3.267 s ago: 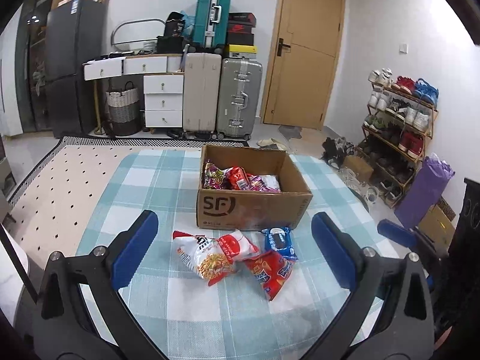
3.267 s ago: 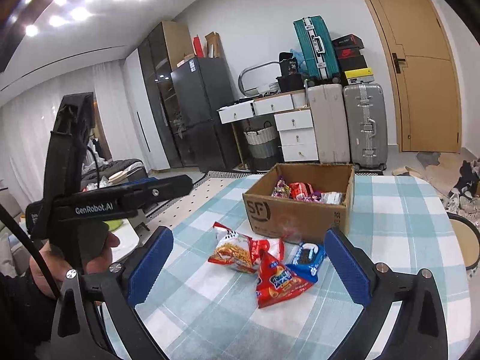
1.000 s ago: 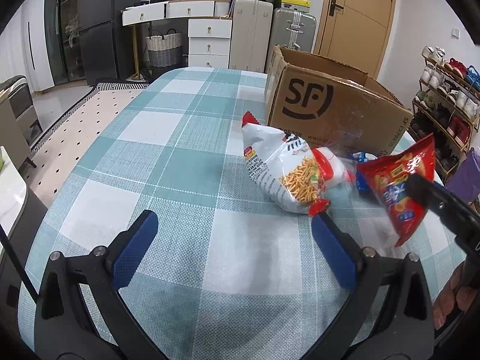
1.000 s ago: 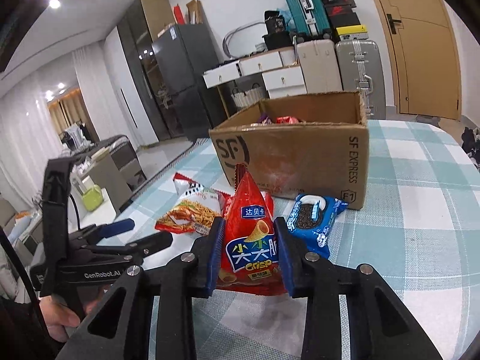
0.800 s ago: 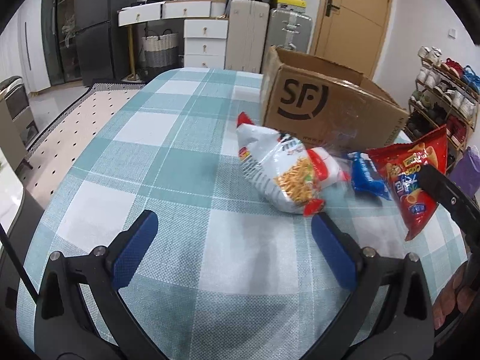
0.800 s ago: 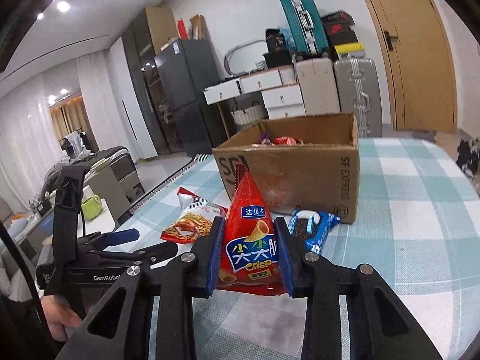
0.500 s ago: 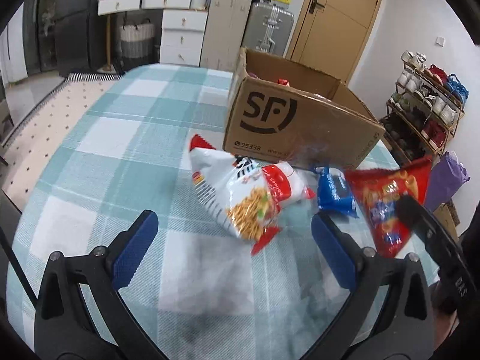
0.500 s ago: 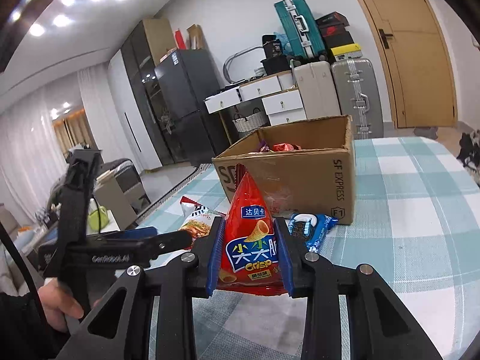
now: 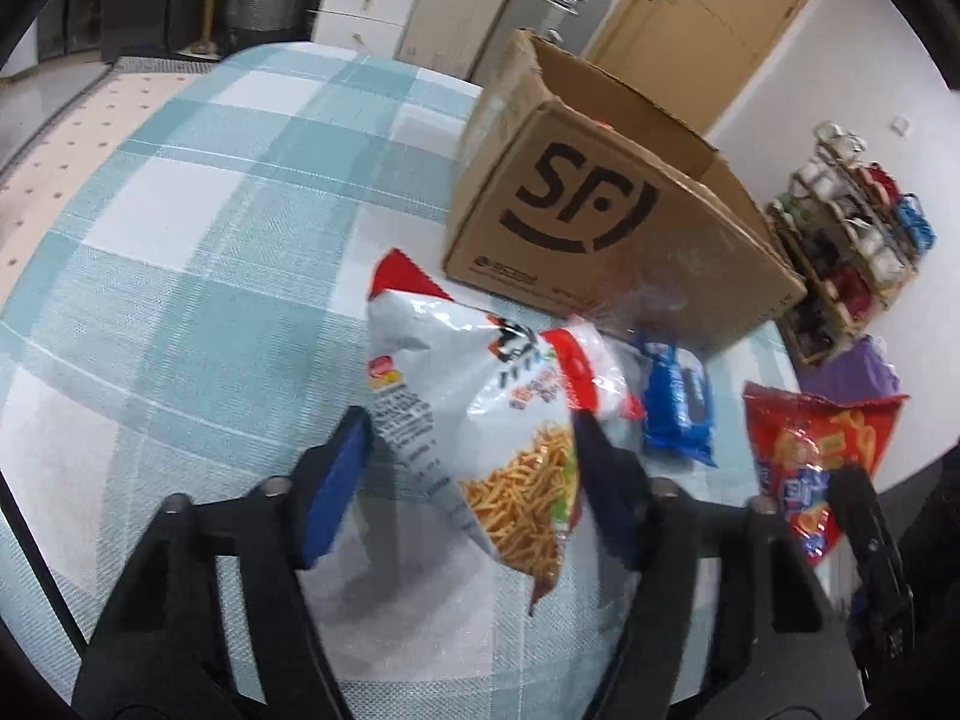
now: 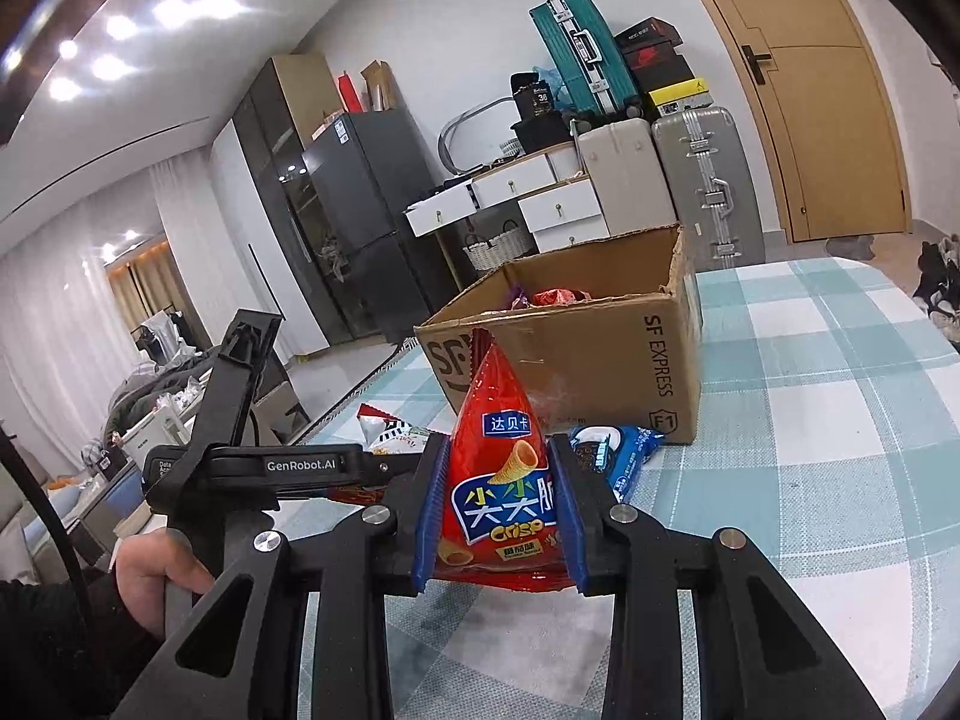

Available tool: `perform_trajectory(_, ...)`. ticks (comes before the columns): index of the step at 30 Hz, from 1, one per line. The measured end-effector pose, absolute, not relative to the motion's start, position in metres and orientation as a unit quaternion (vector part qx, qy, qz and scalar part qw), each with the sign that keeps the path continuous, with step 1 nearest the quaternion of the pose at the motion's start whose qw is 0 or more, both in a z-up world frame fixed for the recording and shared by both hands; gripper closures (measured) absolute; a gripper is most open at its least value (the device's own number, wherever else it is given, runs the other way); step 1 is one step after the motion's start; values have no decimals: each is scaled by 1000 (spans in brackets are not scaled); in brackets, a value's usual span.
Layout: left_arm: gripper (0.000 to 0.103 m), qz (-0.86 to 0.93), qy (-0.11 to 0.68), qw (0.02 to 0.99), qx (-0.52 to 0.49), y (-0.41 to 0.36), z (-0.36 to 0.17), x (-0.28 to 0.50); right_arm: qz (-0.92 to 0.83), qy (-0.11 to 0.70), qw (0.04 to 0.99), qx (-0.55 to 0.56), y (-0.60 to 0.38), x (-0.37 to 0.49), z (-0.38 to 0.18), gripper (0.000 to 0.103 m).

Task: Organize snacks
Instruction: 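Grasp the white noodle snack bag with the left gripper, then carry the white bag with the left gripper while the right carries the crisp bag over the box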

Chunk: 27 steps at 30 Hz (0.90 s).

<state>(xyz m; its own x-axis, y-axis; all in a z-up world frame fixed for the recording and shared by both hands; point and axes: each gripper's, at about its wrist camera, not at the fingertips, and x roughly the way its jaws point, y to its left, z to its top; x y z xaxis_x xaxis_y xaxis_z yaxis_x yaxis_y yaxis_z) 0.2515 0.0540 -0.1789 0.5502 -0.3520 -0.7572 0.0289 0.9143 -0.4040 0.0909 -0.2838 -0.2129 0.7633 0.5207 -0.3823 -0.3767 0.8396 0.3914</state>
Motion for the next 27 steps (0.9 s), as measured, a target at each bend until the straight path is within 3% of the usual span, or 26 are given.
perform_trajectory(5, 56, -113, 453, 868, -170, 58, -176, 246, 247, 244, 926, 150, -285, 92, -213, 70)
perform_trajectory(17, 57, -123, 396, 895, -164, 83, -121, 198, 251, 259, 914, 185, -290, 98, -215, 70)
perform_trajectory(27, 57, -120, 324, 935, -82, 73, -42, 157, 272, 222, 921, 167, -285, 83, -144, 70)
